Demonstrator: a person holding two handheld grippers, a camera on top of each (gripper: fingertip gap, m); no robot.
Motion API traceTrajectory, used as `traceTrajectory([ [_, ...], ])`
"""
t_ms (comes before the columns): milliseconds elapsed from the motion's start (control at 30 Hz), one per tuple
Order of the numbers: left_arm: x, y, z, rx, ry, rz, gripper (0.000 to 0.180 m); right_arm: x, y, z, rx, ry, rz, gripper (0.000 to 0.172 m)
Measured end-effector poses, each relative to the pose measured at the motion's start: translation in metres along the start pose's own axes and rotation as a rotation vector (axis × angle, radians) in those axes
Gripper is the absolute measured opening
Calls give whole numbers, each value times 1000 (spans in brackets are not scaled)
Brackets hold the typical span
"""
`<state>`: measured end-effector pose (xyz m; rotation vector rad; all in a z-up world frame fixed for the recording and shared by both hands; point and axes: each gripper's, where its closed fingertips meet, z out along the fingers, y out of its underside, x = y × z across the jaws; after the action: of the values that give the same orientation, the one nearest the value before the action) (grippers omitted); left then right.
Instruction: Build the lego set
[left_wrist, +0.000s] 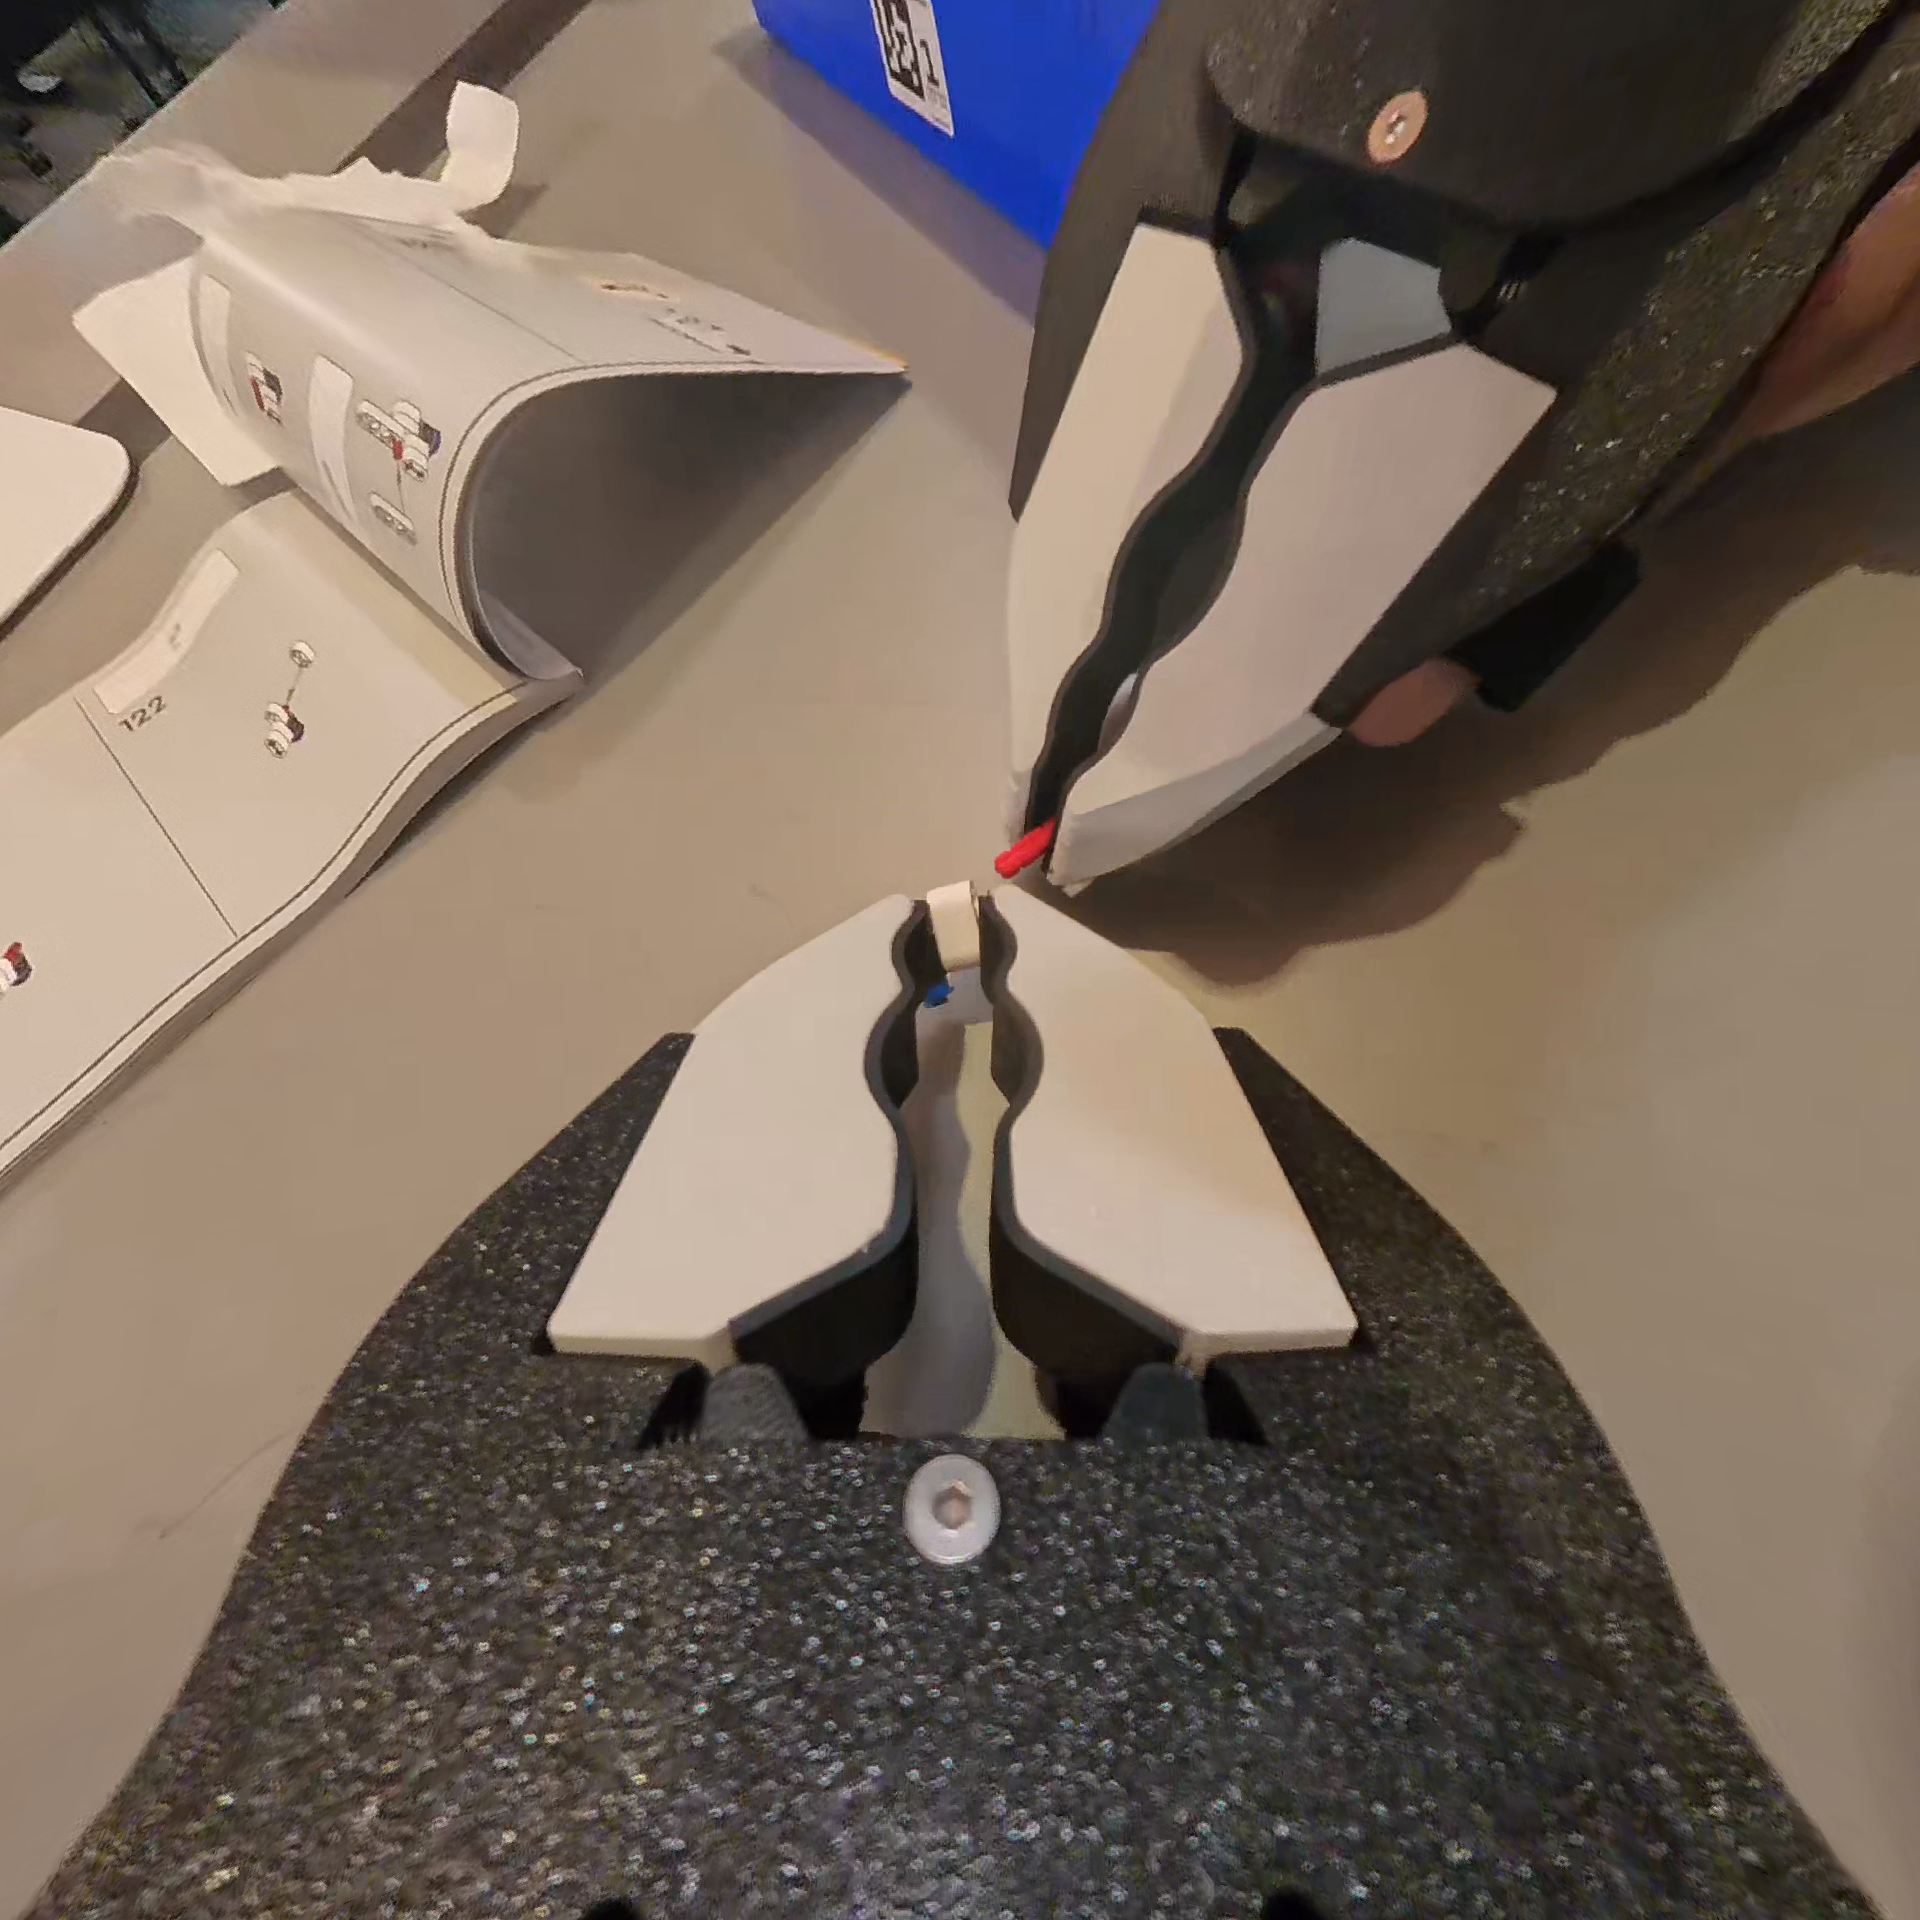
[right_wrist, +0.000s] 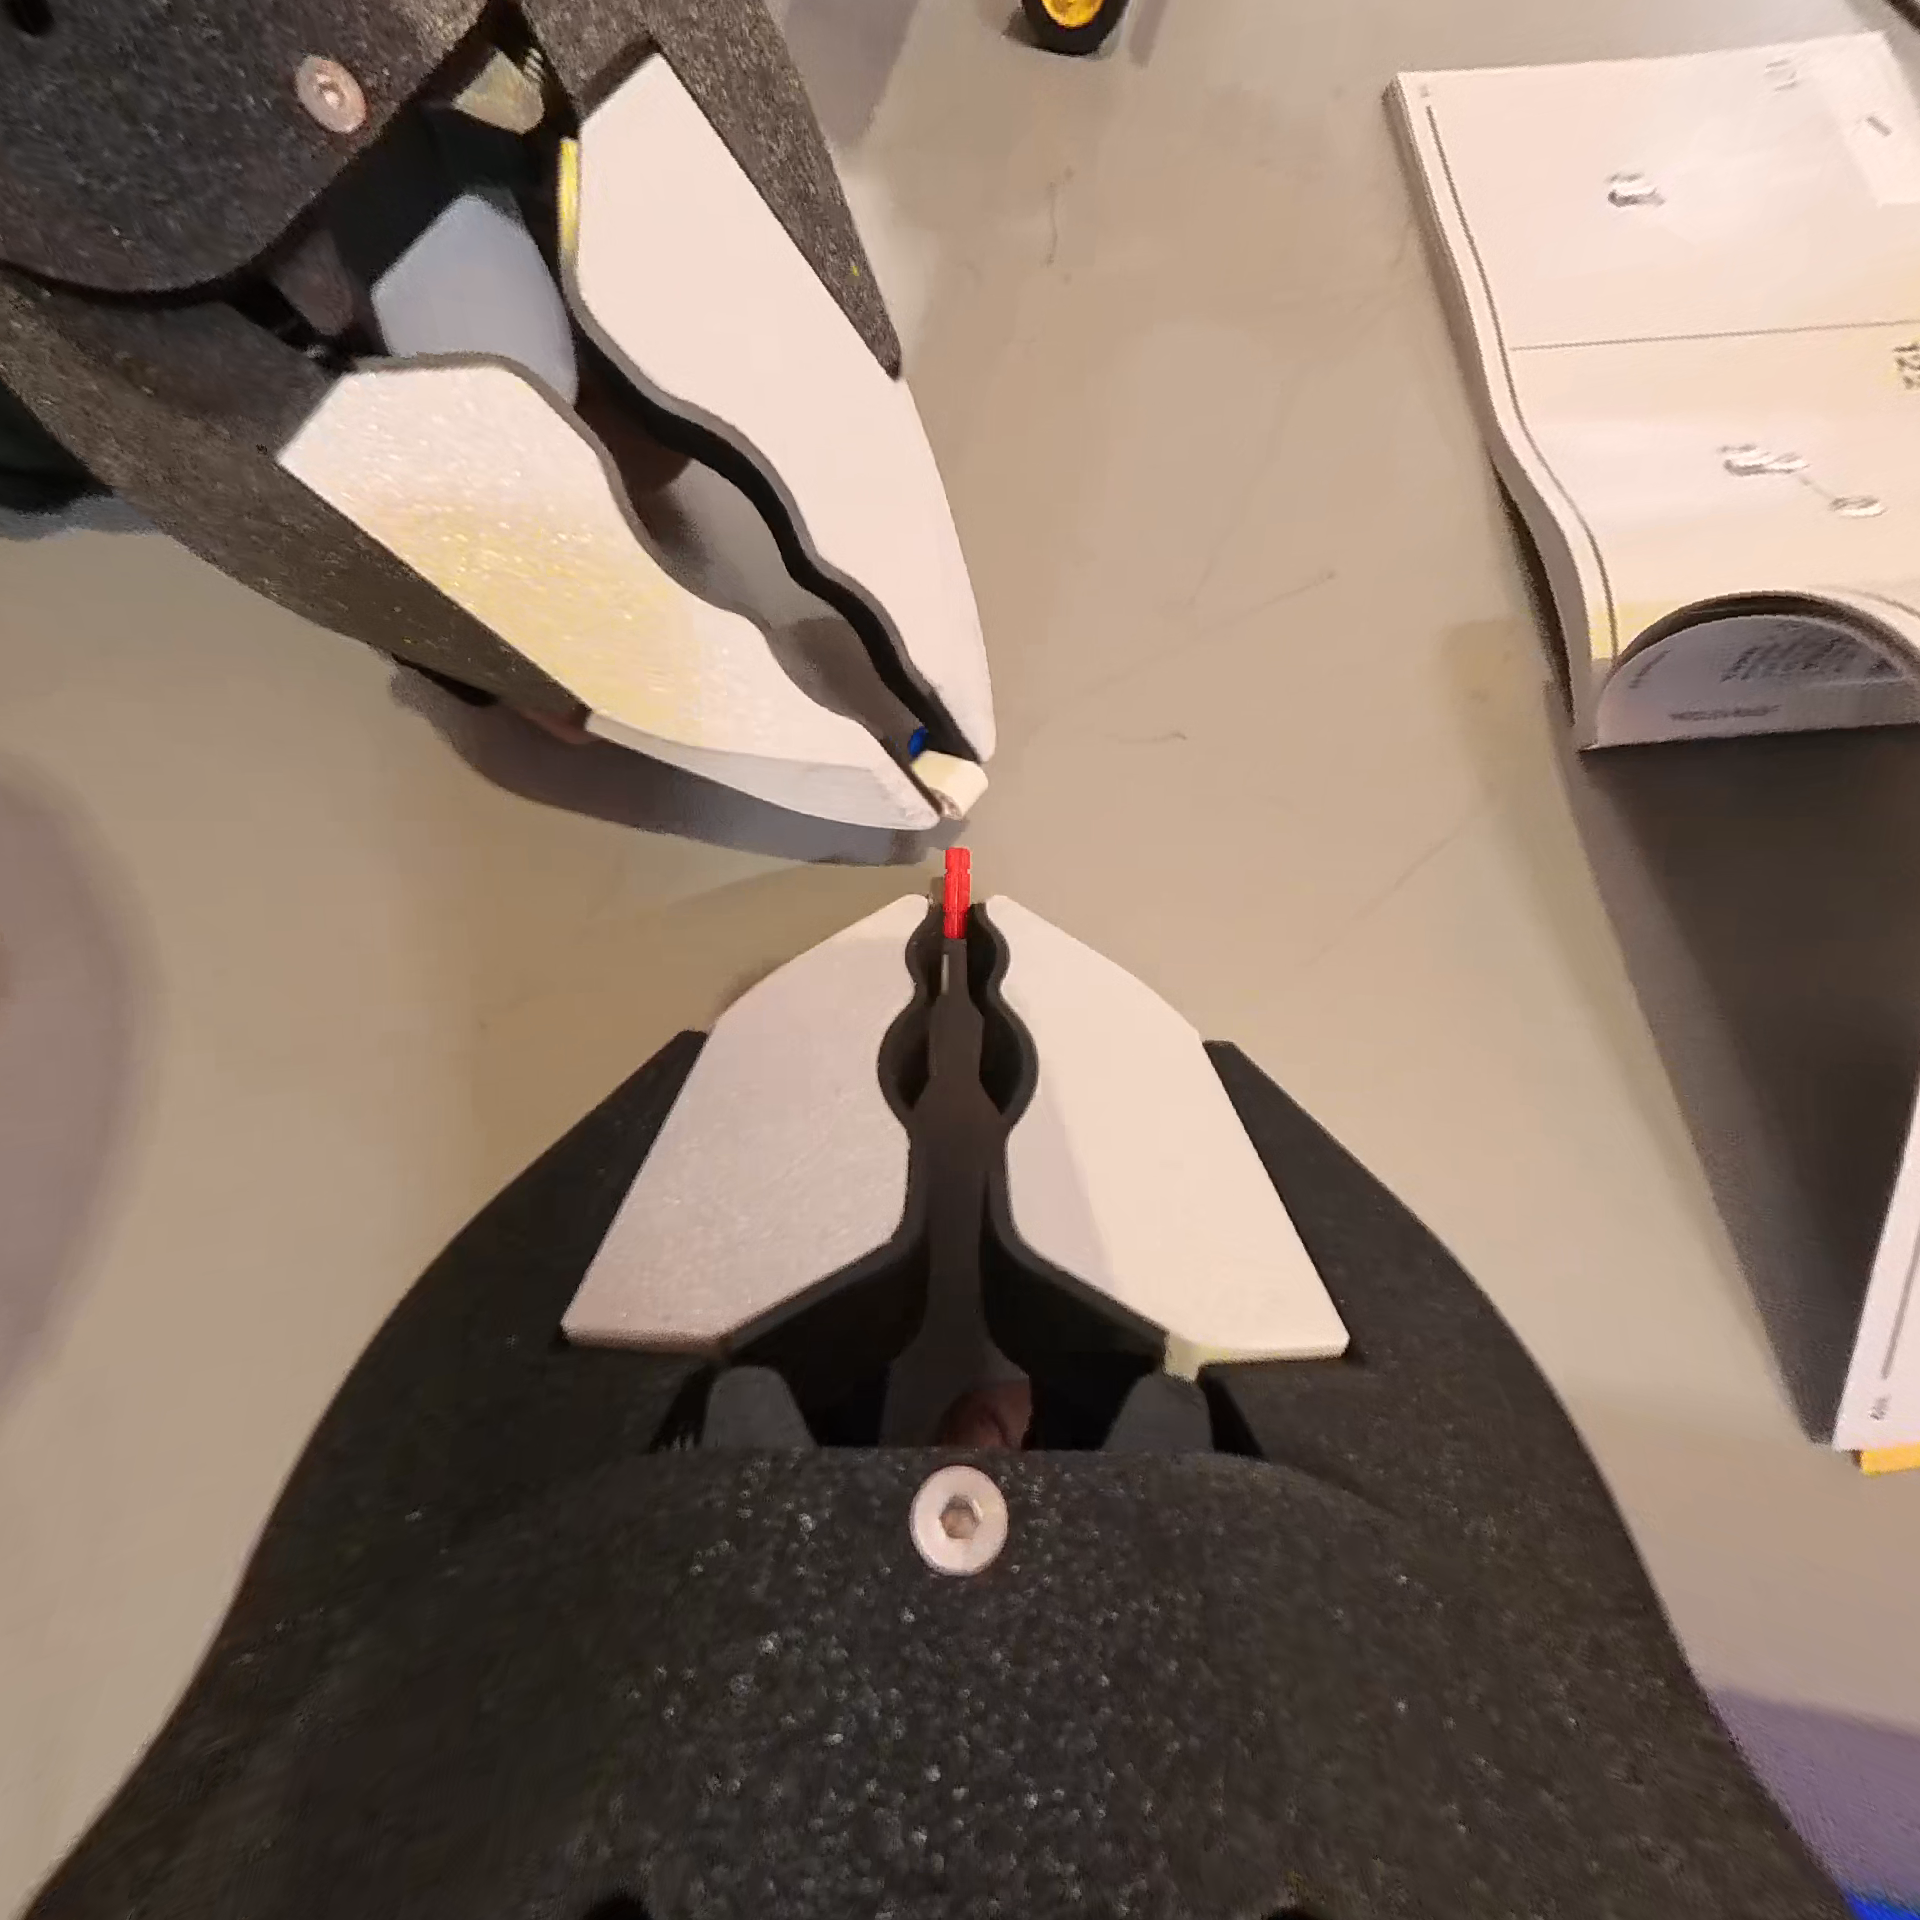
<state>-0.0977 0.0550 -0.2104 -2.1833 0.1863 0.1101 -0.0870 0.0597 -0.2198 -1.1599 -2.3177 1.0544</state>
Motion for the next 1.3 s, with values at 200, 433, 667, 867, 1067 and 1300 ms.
traceTrajectory([
  [200, 2, 5, 3, -37, 19, -2, 9, -3, 0, 2, -3, -10, 25, 4],
  [433, 11, 13, 8, -103, 50, 49, 9, -3, 3, 4, -30, -4, 30, 4],
  [667, 9, 13, 5, -101, 51, 34, 24, -3, 6, 5, -47, -6, 37, 4],
  [867, 10, 22, 5, -181, 72, -28, 15, -2, 6, 6, -53, -6, 41, 4],
  [1067, 9, 18, 7, -144, 81, -31, 15, -1, 5, 6, -45, 1, 47, 4],
  [1300, -17, 2, -2, -40, -18, -99, 15, 10, -3, 2, 14, 39, 89, 4],
])
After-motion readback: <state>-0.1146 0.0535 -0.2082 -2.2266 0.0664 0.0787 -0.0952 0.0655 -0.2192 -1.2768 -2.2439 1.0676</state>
